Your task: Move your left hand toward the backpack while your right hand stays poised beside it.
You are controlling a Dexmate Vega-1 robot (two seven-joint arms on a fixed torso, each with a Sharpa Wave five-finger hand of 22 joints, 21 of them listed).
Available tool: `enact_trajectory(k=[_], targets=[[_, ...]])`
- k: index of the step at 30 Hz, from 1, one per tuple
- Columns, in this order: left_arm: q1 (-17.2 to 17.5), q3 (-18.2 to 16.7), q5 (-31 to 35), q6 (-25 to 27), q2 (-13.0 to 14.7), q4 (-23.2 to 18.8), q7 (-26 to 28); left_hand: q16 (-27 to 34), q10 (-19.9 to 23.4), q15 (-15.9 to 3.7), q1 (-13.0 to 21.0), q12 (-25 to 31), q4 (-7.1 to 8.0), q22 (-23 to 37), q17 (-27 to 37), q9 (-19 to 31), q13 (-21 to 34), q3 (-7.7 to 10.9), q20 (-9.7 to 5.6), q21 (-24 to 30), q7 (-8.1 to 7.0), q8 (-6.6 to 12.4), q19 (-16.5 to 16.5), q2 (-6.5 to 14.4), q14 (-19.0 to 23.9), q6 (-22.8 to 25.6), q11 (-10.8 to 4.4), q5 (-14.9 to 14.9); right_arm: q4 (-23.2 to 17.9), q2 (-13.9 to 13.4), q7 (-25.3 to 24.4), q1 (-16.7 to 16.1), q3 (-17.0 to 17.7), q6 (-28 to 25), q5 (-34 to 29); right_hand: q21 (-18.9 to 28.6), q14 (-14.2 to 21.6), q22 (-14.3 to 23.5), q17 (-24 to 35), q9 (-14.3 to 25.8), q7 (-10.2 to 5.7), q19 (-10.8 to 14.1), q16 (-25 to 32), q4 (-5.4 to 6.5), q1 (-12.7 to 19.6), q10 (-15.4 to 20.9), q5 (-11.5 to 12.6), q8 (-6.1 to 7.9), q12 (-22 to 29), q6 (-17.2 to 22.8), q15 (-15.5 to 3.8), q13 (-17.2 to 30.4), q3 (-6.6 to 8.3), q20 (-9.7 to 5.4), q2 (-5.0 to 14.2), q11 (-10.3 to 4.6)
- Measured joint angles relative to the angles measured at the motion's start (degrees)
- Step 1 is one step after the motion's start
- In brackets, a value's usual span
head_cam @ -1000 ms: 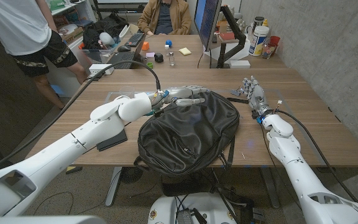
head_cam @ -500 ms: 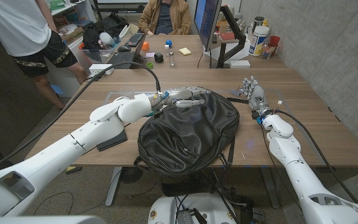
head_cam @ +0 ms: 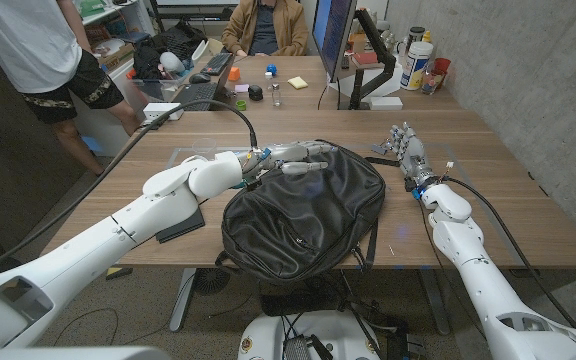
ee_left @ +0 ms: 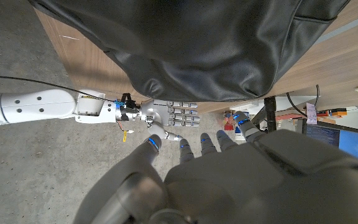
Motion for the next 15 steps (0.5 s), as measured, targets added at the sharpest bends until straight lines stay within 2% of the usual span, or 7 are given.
enact_trajectory(k=[15], targets=[[0.36,-0.21,-0.20,0.06,0.51,-0.22,-0.44,0.00,0.00,0.00,0.00,0.00,0.00,0.00,0.00,0.00,0.00,0.00,0.00,-0.39,0.02,0.00,0.00,0.00,0.00,-0.43,0.00,0.00,-0.72,0.05,-0.44,-0.42,-0.20,-0.15,-0.10,-0.44,0.00,0.00,0.00,0.00,0.00,0.00,0.00,0.00,0.00,0.00,0.00,0.00,0.00,0.00,0.00,0.00,0.00,0.00,0.00,0.00]])
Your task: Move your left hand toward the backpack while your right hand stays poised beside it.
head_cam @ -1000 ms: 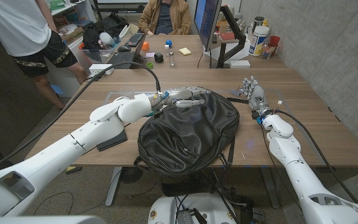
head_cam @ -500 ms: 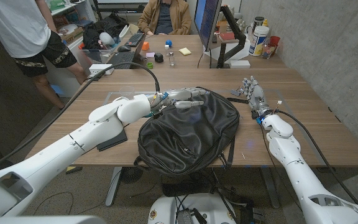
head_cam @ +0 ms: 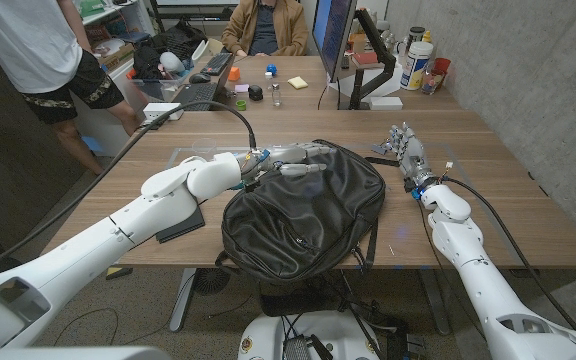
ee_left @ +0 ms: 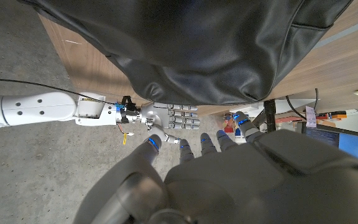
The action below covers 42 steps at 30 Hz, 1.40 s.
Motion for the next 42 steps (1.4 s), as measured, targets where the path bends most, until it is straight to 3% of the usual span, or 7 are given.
enact_trajectory(k=[42], targets=[[0.25,0.06,-0.39,0.31,0.95,-0.05,-1.71,0.00,-1.32,0.19,0.23,0.00,-0.08,0.00,0.00,0.00,0.00,-0.42,0.75,-0.43,0.08,0.00,0.11,-0.23,-0.19,-2.13,-0.11,0.20,-0.74,0.14,-0.73,-0.40,-0.62,-0.33,-0.36,-0.61,-0.21,0.00,0.00,0.00,0.00,0.33,0.00,0.00,0.00,0.00,0.00,0.00,0.00,0.00,-0.21,0.00,0.00,-0.32,0.00,0.00]])
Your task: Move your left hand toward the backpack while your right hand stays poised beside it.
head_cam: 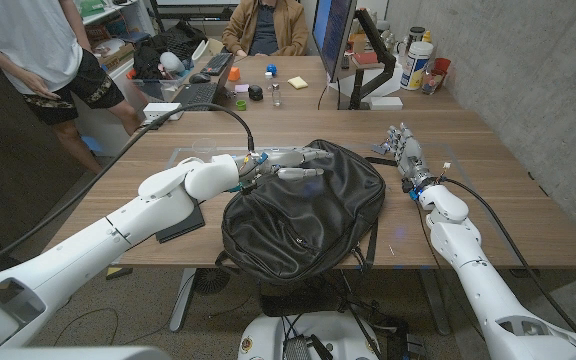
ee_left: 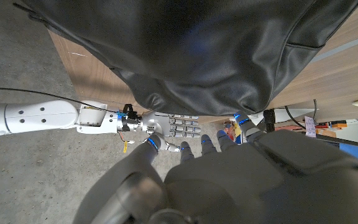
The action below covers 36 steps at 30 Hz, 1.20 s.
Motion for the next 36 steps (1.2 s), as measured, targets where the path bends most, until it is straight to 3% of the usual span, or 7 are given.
enact_trajectory(k=[36], targets=[[-0.80,0.73,-0.46,0.52,0.26,0.59,-2.13,0.00,-0.21,-0.01,0.00,0.00,-0.09,0.00,0.00,0.00,0.00,-0.39,0.58,-0.22,0.10,0.00,0.00,0.00,0.01,-0.52,0.22,0.21,0.06,0.06,-0.37,0.16,-0.29,-0.32,-0.34,-0.53,0.00,0.00,0.00,0.00,0.00,0.20,0.00,0.00,0.00,0.00,0.00,0.00,0.00,0.00,0.00,0.00,0.00,0.22,0.00,0.00]])
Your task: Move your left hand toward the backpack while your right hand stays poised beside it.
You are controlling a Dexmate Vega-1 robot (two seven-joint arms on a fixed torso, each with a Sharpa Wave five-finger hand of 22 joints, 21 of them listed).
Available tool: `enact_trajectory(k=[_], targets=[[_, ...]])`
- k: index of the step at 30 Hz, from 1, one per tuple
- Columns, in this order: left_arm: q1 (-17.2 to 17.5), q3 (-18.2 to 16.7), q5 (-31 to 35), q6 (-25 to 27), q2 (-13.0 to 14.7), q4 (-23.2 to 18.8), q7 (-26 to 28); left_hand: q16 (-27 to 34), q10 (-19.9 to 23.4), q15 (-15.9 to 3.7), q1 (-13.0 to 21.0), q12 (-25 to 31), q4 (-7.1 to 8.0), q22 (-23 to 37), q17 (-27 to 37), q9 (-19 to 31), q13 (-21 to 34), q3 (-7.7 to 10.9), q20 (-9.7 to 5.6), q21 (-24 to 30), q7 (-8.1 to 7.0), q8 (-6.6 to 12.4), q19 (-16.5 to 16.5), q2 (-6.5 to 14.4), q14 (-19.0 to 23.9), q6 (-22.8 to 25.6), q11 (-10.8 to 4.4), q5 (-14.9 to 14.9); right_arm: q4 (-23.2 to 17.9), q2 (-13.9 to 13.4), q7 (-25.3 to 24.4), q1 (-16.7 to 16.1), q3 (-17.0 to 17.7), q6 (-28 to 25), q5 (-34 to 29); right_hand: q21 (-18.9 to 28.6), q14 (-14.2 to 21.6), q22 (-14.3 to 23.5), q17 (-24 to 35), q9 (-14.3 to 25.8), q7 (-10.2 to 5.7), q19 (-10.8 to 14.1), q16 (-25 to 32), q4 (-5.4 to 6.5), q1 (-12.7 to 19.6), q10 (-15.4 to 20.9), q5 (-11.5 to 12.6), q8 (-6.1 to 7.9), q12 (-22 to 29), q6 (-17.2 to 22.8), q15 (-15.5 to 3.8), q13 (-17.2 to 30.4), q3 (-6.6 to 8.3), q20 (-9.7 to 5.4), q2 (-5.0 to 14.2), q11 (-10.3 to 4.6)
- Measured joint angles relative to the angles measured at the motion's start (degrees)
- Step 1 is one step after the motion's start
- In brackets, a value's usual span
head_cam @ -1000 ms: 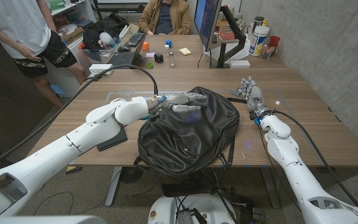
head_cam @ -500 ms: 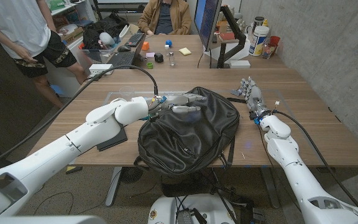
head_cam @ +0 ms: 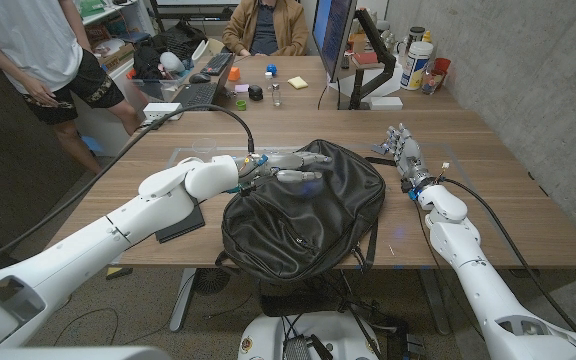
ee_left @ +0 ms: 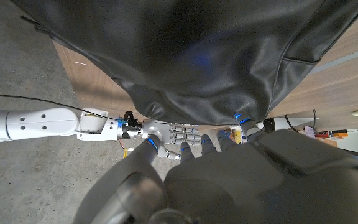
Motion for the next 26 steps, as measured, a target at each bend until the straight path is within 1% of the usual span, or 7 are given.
enact_trajectory(k=[2,15,20,21,22,24,26], targets=[[-0.12,0.09,-0.05,-0.07,0.00,0.26,-0.06,0.00,0.00,0.00,0.18,0.00,0.00,0.00,0.00,0.00,0.00,0.00,0.00,0.00,-0.30,0.00,0.00,0.18,0.00,-0.30,0.00,0.00,0.09,0.06,-0.07,0.08,-0.04,0.00,-0.09,-0.08,0.00,0.00,0.00,0.00,0.00,0.00,0.00,0.00,0.00,0.00,0.00,0.00,0.00,0.00,0.00,0.00,0.00,0.00,0.00,0.00],[-0.82,0.19,-0.34,-1.74,0.02,1.31,-0.18,0.00,0.00,0.00,0.30,0.00,0.00,0.20,0.00,0.00,0.00,0.00,0.00,-0.19,-0.29,0.00,0.00,0.30,0.00,-0.29,0.00,0.00,-0.59,0.38,-0.97,-0.54,-0.09,-0.01,-0.39,-0.31,0.00,0.00,0.00,0.00,0.00,0.00,0.00,0.00,0.00,0.00,0.00,0.00,0.00,0.00,0.00,0.00,0.00,0.00,0.00,0.00],[-1.37,0.22,-0.52,-2.96,0.06,1.99,-0.19,0.00,0.00,0.00,0.30,0.00,0.00,0.30,0.00,0.00,0.00,0.00,-0.01,-0.41,-0.29,0.00,0.00,0.30,0.00,-0.29,0.00,0.00,-2.61,0.59,-2.22,-2.29,0.13,-0.06,-0.54,-0.31,0.00,0.00,0.00,0.00,0.00,0.00,0.00,0.00,0.00,0.00,0.00,0.00,0.00,0.00,0.00,0.00,0.00,0.00,0.00,0.00],[-1.37,0.22,-0.64,-3.62,0.06,1.99,-0.27,0.00,0.00,0.00,0.32,0.00,0.00,0.29,0.00,0.00,0.00,0.00,-0.01,-0.41,-0.29,0.00,0.00,0.29,0.00,-0.29,0.00,0.00,-4.00,0.74,-2.22,-3.44,0.31,-0.06,-0.54,-0.31,0.00,0.00,0.00,0.00,0.00,0.00,0.00,0.00,0.00,0.00,0.00,0.00,0.00,0.00,0.00,0.00,0.00,0.00,0.00,0.00],[-1.37,0.22,-0.67,-3.74,0.06,1.99,-0.29,0.00,0.00,0.00,0.48,0.00,0.00,0.30,0.00,0.00,0.00,0.01,-0.01,-0.41,-0.29,0.00,0.00,0.12,0.00,-0.29,0.00,0.00,-4.10,0.75,-2.22,-3.51,0.33,-0.06,-0.54,-0.31,0.00,0.00,0.00,0.00,0.00,0.00,0.00,0.00,0.00,0.00,0.00,0.00,0.00,0.00,0.00,0.00,0.00,0.00,0.00,0.00],[-1.83,0.23,-0.98,-4.97,0.31,2.88,-0.49,0.00,0.01,0.00,0.53,0.00,0.00,0.29,0.00,0.00,0.00,0.01,0.22,-0.41,-0.29,0.00,-0.23,0.08,0.00,-0.29,0.00,0.00,-5.97,1.01,-4.08,-5.32,0.54,-0.08,-0.82,-0.31,0.00,0.00,0.00,0.00,0.00,0.00,0.00,0.00,0.00,0.00,0.00,0.00,0.00,0.00,0.00,0.00,0.00,0.00,0.00,0.00],[-1.83,0.23,-1.18,-5.61,0.31,2.88,-0.61,0.00,0.00,0.00,0.53,0.05,0.00,0.29,0.00,0.00,0.00,0.01,0.27,-0.41,-0.29,0.00,-0.18,0.08,0.00,-0.29,0.00,0.00,-6.92,1.18,-4.08,-6.36,0.66,-0.08,-0.82,-0.31,0.00,0.00,0.00,0.00,0.00,0.00,0.00,0.00,0.00,0.00,0.00,0.00,0.00,0.00,0.00,0.00,0.00,0.00,0.00,0.00]])
